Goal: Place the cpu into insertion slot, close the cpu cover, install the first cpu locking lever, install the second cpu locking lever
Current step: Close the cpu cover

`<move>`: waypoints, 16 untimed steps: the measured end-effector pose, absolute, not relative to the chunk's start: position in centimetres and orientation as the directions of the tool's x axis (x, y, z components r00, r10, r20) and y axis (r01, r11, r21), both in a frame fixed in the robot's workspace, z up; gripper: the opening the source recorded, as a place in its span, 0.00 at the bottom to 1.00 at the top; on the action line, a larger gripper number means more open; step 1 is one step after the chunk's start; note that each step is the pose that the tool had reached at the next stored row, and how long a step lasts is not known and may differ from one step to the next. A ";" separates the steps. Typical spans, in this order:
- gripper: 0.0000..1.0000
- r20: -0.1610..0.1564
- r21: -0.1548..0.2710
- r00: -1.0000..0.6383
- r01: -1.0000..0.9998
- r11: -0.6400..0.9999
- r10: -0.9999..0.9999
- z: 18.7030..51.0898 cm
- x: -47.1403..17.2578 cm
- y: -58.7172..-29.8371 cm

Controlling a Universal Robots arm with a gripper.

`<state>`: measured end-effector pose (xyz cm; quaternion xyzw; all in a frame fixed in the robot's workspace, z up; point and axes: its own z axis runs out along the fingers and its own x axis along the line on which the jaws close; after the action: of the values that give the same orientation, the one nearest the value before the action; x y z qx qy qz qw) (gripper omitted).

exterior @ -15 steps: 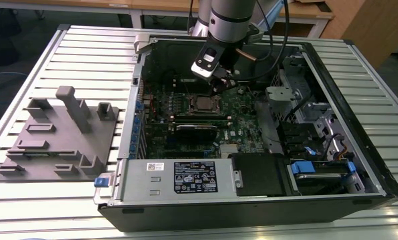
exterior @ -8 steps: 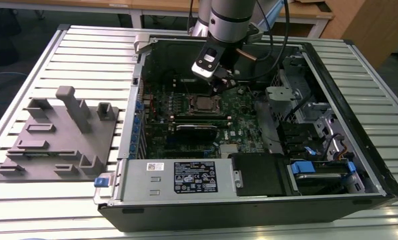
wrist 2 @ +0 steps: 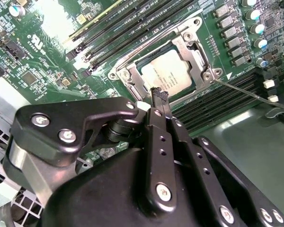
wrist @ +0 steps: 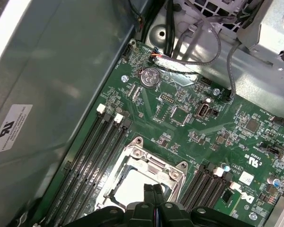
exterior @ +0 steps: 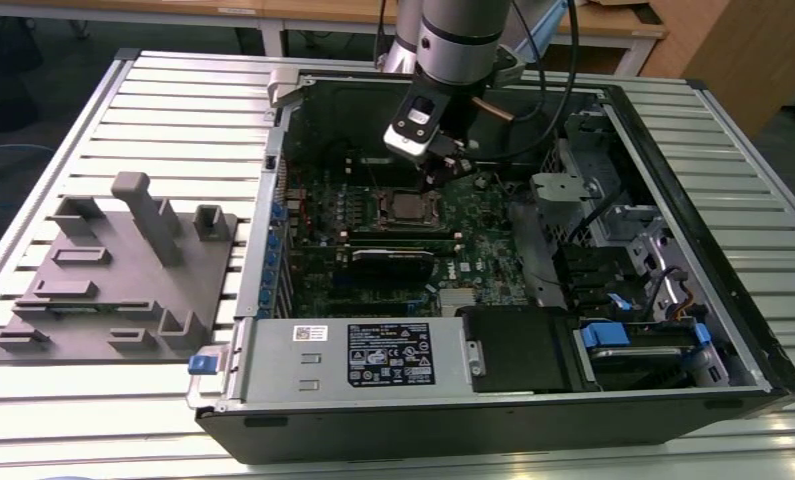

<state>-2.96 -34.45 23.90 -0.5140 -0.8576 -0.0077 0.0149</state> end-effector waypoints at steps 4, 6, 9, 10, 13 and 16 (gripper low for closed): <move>0.11 0.033 -0.002 -0.481 0.877 0.481 0.876 23.9 -3.0 -34.5; 0.11 0.033 -0.002 -0.486 0.874 0.486 0.873 23.9 -3.0 -34.5; 0.11 0.033 -0.002 -0.493 0.870 0.493 0.869 23.9 -3.0 -34.5; 0.11 0.033 -0.002 -0.495 0.868 0.496 0.868 23.9 -3.0 -34.5; 0.11 0.033 -0.002 -0.502 0.865 0.502 0.864 23.9 -3.0 -34.5; 0.11 0.032 -0.003 -0.508 0.861 0.509 0.860 23.9 -3.0 -34.5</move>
<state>-2.96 -34.45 23.90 -0.4955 -0.8684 -0.0070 0.0147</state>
